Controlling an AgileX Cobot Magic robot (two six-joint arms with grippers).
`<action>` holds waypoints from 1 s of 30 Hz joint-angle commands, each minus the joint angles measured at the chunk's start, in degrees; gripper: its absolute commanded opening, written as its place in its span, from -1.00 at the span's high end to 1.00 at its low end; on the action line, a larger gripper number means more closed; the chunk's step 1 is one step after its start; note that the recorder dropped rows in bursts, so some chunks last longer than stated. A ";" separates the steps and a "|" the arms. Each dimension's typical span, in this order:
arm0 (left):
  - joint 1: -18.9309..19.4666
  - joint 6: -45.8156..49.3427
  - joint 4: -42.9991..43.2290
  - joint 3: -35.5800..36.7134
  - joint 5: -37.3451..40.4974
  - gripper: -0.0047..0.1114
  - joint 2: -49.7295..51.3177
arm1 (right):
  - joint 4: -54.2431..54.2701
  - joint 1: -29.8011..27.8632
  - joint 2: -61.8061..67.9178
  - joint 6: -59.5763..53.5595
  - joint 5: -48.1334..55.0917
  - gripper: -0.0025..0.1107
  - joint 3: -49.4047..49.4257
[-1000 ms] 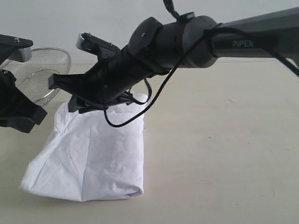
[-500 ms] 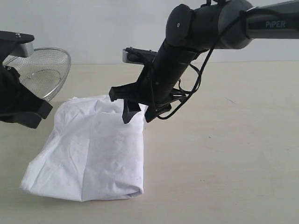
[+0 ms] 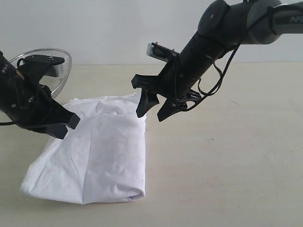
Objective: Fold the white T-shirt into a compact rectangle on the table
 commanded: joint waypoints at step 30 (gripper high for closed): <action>0.03 -3.45 8.59 0.21 -8.59 0.84 11.42 | 32.60 -1.19 12.76 -27.01 -1.32 0.02 9.47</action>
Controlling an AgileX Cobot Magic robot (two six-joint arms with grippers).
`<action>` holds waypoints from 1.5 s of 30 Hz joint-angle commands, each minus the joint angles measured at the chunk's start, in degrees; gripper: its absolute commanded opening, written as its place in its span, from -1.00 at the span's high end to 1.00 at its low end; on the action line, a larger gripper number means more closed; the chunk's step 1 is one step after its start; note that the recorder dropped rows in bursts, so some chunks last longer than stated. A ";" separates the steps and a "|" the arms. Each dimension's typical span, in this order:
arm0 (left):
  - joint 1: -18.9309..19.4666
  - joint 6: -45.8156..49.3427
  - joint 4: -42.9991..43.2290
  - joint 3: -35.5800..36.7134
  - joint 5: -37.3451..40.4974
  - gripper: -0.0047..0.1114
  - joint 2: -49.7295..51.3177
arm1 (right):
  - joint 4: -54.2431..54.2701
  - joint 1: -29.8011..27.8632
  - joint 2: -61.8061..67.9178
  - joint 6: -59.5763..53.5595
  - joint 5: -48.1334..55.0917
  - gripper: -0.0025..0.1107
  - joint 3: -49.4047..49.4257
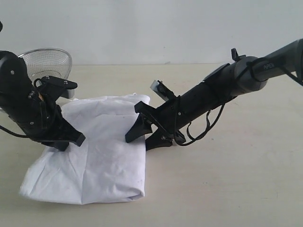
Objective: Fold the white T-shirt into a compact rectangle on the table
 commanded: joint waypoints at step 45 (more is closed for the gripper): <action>-1.02 28.95 -23.19 -15.43 7.02 0.84 3.96 | -26.78 -2.47 -1.86 7.95 6.68 0.96 0.33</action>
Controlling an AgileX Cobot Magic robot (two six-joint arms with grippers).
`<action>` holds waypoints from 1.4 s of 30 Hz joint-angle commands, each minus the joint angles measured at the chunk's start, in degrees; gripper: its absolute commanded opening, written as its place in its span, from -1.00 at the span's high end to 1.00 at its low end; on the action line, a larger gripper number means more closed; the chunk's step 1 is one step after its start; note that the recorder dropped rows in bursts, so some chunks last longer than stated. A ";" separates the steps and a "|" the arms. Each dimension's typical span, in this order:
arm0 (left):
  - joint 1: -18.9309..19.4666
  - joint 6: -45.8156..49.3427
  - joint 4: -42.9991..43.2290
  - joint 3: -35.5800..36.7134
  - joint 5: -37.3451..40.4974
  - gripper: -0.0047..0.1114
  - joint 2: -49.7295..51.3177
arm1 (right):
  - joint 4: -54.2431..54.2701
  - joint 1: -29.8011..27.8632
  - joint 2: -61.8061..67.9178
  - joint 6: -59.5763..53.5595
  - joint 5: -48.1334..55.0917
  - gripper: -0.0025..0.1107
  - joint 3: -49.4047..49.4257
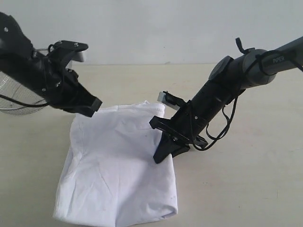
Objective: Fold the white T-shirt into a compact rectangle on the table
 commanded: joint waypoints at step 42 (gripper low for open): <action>-5.17 9.23 3.60 -38.21 4.57 0.84 32.43 | -5.55 -0.28 -0.46 1.09 2.96 0.96 0.65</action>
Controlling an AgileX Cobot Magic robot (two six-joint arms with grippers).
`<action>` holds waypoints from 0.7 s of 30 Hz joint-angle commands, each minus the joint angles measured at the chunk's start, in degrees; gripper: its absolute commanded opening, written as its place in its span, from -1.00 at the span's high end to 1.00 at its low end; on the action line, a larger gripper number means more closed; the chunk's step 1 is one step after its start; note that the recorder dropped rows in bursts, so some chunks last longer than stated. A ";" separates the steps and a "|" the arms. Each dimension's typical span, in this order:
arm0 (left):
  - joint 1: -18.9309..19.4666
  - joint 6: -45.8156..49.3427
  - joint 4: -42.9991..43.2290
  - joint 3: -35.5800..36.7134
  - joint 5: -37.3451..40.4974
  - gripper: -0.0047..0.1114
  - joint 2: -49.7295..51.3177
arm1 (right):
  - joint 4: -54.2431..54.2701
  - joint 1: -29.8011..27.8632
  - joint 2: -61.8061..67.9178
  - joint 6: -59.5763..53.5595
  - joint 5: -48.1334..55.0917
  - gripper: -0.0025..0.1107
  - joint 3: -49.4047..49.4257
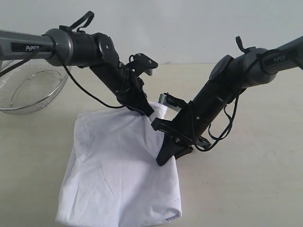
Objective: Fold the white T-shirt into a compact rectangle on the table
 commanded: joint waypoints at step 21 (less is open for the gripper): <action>4.54 -14.48 12.10 14.06 19.42 0.84 -10.72 | -3.71 -0.38 -0.11 -0.44 0.05 0.96 0.65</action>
